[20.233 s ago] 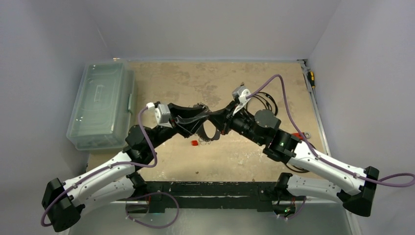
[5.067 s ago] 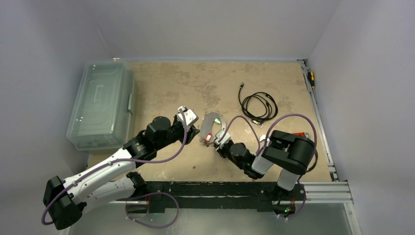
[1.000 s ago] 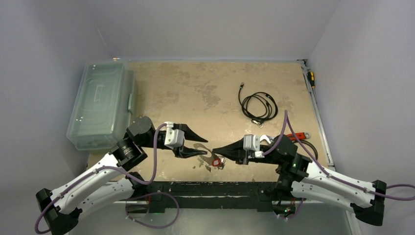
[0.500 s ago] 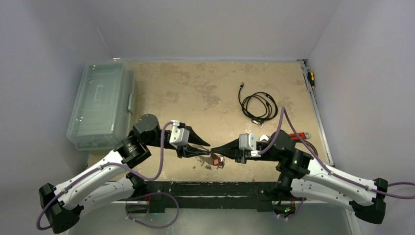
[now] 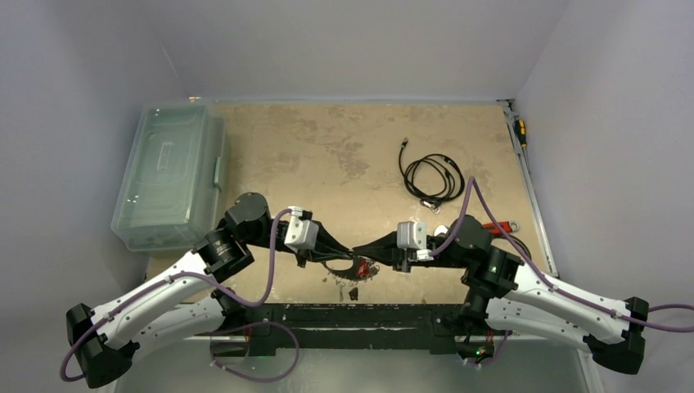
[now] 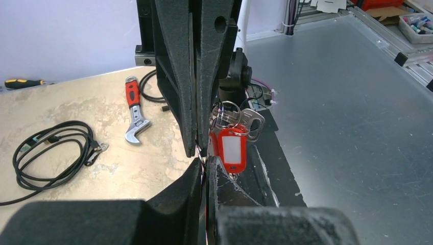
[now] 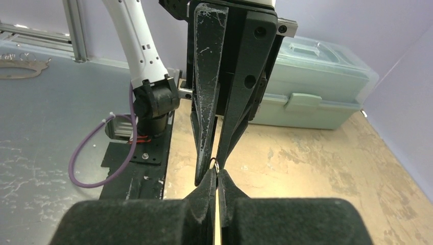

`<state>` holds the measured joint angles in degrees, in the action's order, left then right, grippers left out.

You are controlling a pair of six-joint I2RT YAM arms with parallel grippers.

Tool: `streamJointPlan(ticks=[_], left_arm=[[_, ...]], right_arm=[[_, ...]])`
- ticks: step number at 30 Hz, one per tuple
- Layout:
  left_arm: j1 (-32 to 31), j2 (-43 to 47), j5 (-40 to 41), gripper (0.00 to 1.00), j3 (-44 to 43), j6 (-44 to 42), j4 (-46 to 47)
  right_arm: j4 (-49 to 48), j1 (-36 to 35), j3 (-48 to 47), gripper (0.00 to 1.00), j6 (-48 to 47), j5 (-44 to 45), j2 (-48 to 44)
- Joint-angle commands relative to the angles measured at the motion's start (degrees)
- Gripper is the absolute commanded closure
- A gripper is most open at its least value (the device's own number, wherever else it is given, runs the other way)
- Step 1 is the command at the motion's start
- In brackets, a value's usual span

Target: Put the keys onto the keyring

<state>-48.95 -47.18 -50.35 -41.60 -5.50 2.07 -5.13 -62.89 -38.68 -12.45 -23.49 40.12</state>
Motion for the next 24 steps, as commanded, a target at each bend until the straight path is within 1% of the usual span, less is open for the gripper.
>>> streamJointPlan(ticks=[1, 3, 4, 5, 7, 11, 14, 19, 24], left_arm=[[-0.2, 2.0, 3.4, 1.0, 1.1, -0.3, 2.9], [-0.2, 3.3, 4.8, 1.0, 2.2, 1.0, 5.5], [-0.2, 3.9, 5.5, 1.0, 3.0, 1.7, 6.8], [-0.2, 4.4, 5.9, 1.0, 3.5, 2.6, 8.0], [-0.2, 4.9, 6.7, 1.0, 4.4, 2.9, 9.5], [-0.1, 5.5, 8.0, 1.0, 5.3, 2.7, 10.6], [-0.2, 5.7, 8.3, 1.0, 5.9, 2.3, 11.0], [-0.1, 6.0, 9.4, 1.0, 6.5, 1.9, 11.6], [-0.2, 6.8, 11.0, 1.0, 7.1, 1.9, 12.3]], right_arm=[[-4.3, -0.4, -3.4, 0.85, 0.4, 3.1, -1.2], [-4.0, -0.4, -3.3, 0.54, 1.8, 5.7, -2.0], [-3.4, -0.4, -3.3, 0.43, 2.5, 6.6, -2.4], [-2.8, -0.4, -3.5, 0.38, 2.8, 6.9, -2.8], [-1.8, -0.4, -3.7, 0.32, 3.8, 7.0, -3.8], [-1.2, -0.4, -3.1, 0.28, 7.4, 7.7, -6.1], [-0.5, -0.4, -2.8, 0.29, 10.2, 7.8, -6.0], [-0.2, -0.4, -3.4, 0.35, 14.5, 9.2, -2.9], [1.0, -0.4, -5.8, 0.41, 15.6, 8.0, 1.7]])
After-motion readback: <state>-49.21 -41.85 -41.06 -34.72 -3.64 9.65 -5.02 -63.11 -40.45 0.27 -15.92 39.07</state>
